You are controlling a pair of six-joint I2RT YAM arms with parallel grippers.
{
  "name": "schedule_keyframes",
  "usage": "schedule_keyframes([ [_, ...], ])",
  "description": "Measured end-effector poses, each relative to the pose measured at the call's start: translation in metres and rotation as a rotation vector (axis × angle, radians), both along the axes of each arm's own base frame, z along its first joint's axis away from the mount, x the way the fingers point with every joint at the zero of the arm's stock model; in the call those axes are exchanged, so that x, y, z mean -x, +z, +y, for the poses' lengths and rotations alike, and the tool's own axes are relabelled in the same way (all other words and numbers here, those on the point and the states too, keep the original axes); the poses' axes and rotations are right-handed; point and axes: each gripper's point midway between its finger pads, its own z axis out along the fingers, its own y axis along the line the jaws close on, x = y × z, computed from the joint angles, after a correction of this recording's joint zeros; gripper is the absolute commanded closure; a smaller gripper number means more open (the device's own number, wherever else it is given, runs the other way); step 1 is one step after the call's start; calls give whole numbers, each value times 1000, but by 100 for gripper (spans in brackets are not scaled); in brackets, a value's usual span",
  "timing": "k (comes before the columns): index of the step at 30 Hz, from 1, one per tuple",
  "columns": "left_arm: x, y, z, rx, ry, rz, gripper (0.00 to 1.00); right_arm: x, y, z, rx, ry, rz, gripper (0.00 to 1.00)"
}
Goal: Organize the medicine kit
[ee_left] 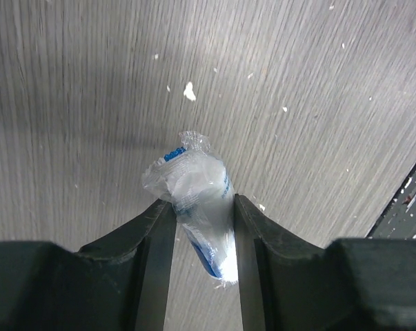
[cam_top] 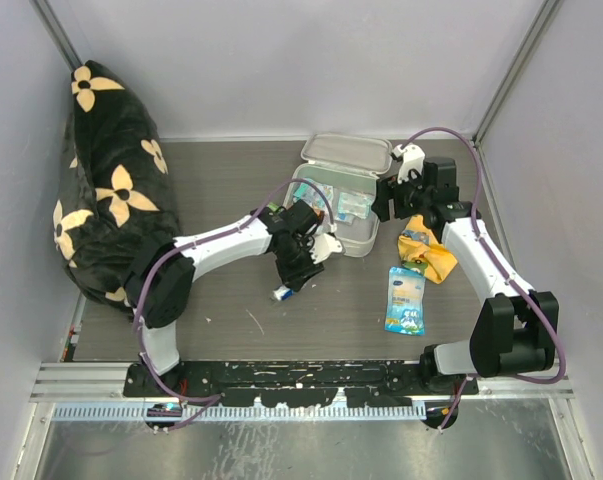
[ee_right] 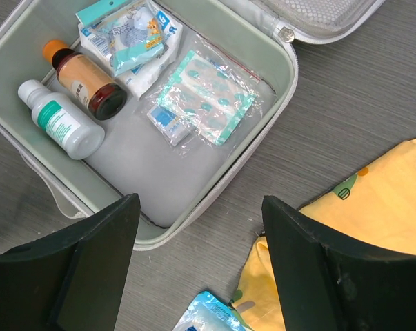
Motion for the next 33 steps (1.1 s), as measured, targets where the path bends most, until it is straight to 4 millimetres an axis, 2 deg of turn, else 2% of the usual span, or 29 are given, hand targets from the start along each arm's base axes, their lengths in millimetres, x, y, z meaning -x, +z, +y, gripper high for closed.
schedule_keyframes([
  [6,-3,-8,-15,-28,-93,-23,55,0,1,-5,-6,-8,-1,23],
  [12,3,-16,-14,-63,-132,-21,25,1,4,-8,-14,-15,-8,23],
  [14,2,-16,-13,-65,-130,-27,22,1,4,-8,-15,-16,-8,23],
  [17,4,-19,-8,-79,-126,-31,21,1,4,-8,-18,-15,-7,23],
  [22,9,-27,4,-114,-121,-24,29,1,4,-7,-22,-10,-6,23],
  [30,11,-37,15,-157,-114,-30,59,2,4,-6,-26,-4,-5,23],
  [33,8,-33,14,-150,-123,-50,66,2,5,-6,-29,-3,-5,23],
])
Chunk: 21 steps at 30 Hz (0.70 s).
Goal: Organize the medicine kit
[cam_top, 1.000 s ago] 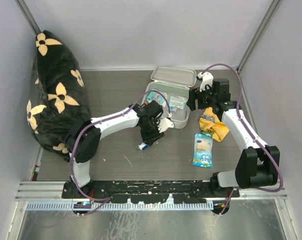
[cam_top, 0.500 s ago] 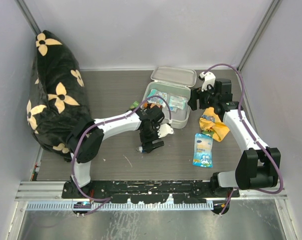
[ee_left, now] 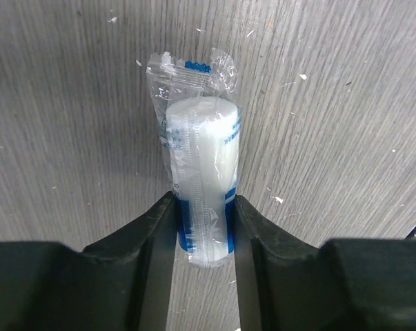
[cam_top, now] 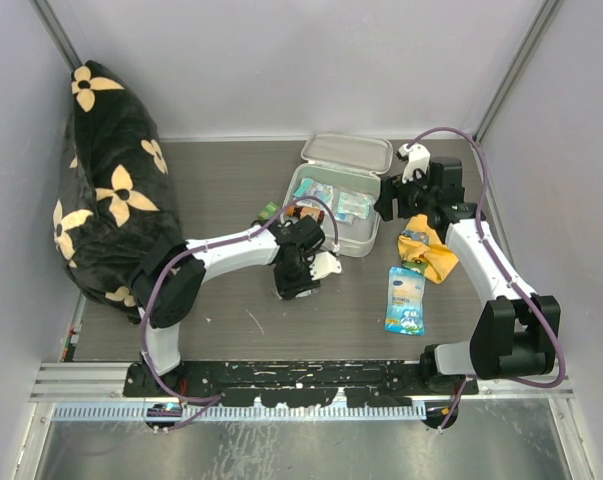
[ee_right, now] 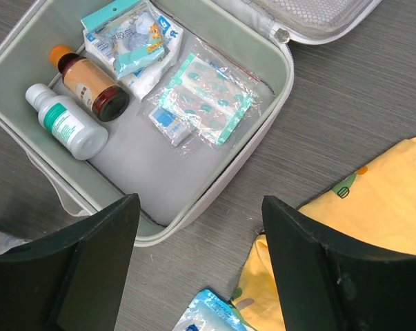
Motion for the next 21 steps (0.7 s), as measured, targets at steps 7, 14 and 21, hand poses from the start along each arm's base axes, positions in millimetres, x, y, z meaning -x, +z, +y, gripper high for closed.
schedule_keyframes([
  [7,-14,40,-9,68,-82,-99,73,1,7,-3,-15,-6,-13,23],
  [14,-50,100,-36,154,-170,-274,76,3,19,-10,-34,-27,-40,23],
  [21,-87,148,-67,212,-241,-426,79,4,29,-21,-58,-59,-57,23],
])
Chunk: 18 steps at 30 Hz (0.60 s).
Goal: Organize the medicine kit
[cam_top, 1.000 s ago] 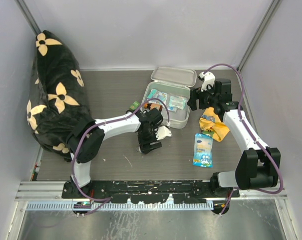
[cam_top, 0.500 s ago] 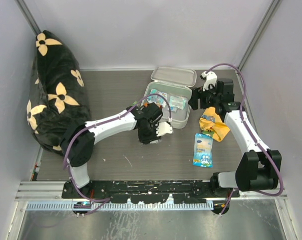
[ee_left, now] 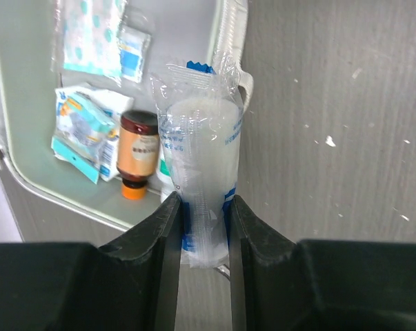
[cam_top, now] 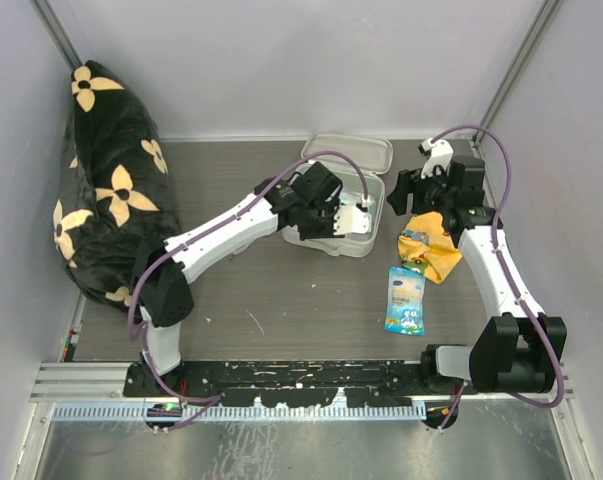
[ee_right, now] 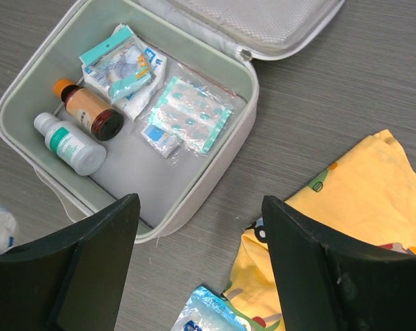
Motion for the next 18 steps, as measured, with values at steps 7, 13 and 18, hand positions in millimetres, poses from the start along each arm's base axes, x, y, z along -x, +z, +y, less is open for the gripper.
schedule_keyframes([
  [7,-28,-25,-23,-47,-55,-50,77,-1,5,-25,-43,-81,3,23],
  [13,-57,-42,-46,-56,-67,-76,74,1,9,-32,-58,-95,-10,23],
  [18,-77,-47,-58,-36,-80,-87,72,2,8,-32,-77,-93,-8,23],
])
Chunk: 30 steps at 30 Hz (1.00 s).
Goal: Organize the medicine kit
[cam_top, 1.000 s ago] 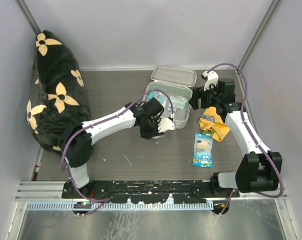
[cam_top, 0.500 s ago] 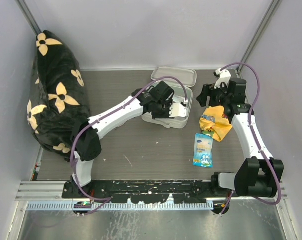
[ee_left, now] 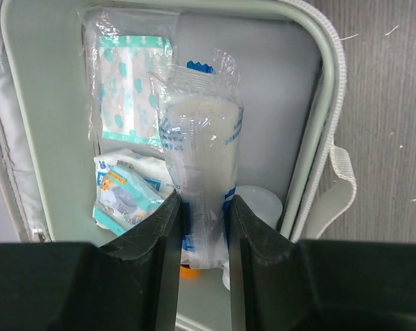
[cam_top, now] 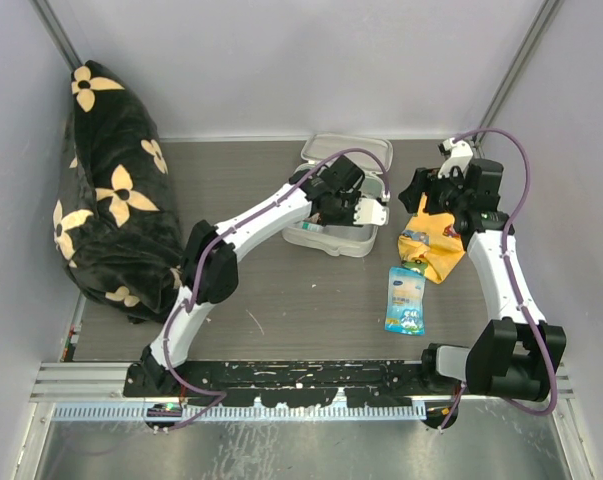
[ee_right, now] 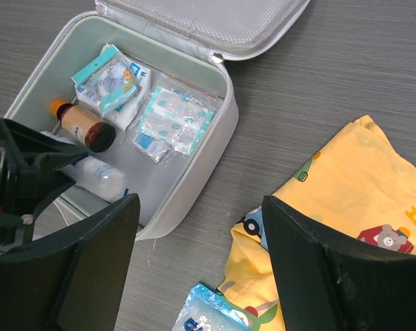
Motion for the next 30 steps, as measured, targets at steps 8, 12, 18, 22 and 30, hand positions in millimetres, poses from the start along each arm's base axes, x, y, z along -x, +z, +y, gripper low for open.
schedule_keyframes([
  [8,-7,-18,-5,17,-18,80,70,0,1,-6,-9,-14,-5,23],
  [12,-5,-27,-10,30,-28,121,69,0,0,-8,-9,-18,-5,23],
  [18,0,-44,-11,13,-38,167,65,1,-2,-7,-12,-15,0,23],
  [22,3,-46,-11,15,-44,182,64,1,-2,-7,-12,-15,0,23],
  [30,6,-56,-17,15,-63,196,60,1,-3,-7,-15,-12,-1,23],
])
